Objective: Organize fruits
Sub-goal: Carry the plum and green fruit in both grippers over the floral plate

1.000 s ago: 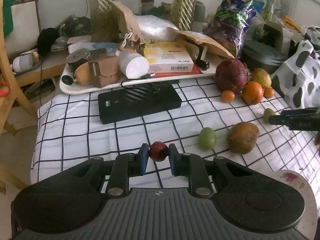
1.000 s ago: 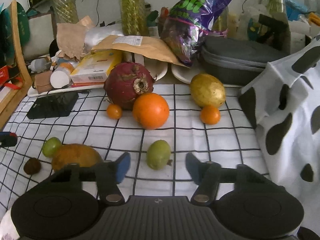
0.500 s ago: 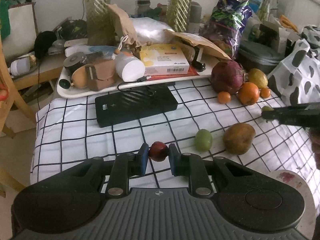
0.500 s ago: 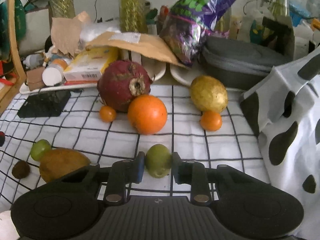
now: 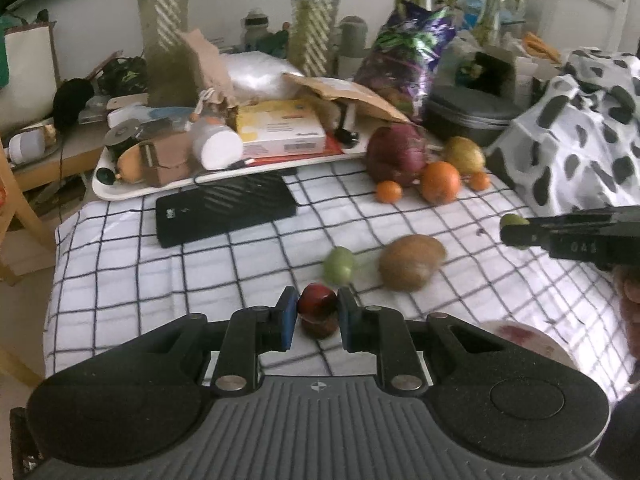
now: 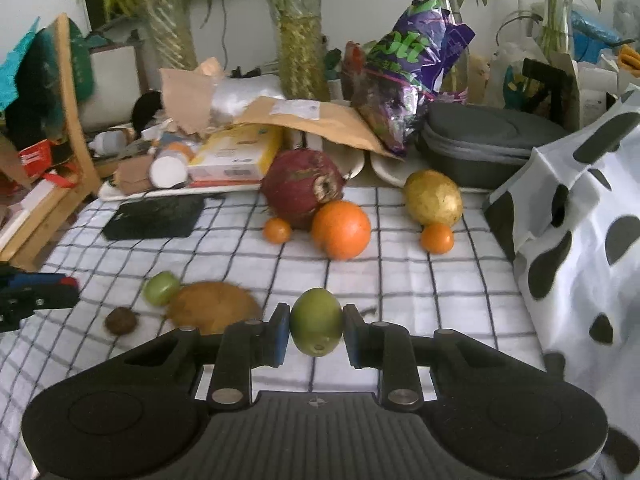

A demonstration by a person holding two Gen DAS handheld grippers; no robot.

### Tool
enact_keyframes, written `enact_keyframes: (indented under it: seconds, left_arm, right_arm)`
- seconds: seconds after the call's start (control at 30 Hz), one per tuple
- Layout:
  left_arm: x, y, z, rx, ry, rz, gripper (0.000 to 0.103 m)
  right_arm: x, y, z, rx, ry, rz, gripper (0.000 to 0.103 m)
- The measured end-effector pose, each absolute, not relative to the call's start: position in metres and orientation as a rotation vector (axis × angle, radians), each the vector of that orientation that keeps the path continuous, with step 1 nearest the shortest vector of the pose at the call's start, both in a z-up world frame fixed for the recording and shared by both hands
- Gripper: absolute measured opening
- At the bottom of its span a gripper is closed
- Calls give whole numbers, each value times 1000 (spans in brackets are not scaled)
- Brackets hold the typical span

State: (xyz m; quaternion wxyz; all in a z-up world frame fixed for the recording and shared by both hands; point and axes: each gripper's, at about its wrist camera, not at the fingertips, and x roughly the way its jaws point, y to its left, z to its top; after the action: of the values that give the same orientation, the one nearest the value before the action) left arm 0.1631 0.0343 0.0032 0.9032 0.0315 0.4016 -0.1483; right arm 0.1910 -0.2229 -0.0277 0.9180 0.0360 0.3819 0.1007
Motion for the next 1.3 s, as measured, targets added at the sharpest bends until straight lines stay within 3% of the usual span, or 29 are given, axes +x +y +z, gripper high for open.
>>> enact_keyframes:
  seconds: [0.6,1.3]
  left_arm:
    - [100,-6,-8,111,878,-401,21]
    - [96,-27,-38,226,927,-499,21]
  right_arm:
    - [110,-211,-23,117,819,337,29]
    - [107,-179,-46,-60,910,438,29]
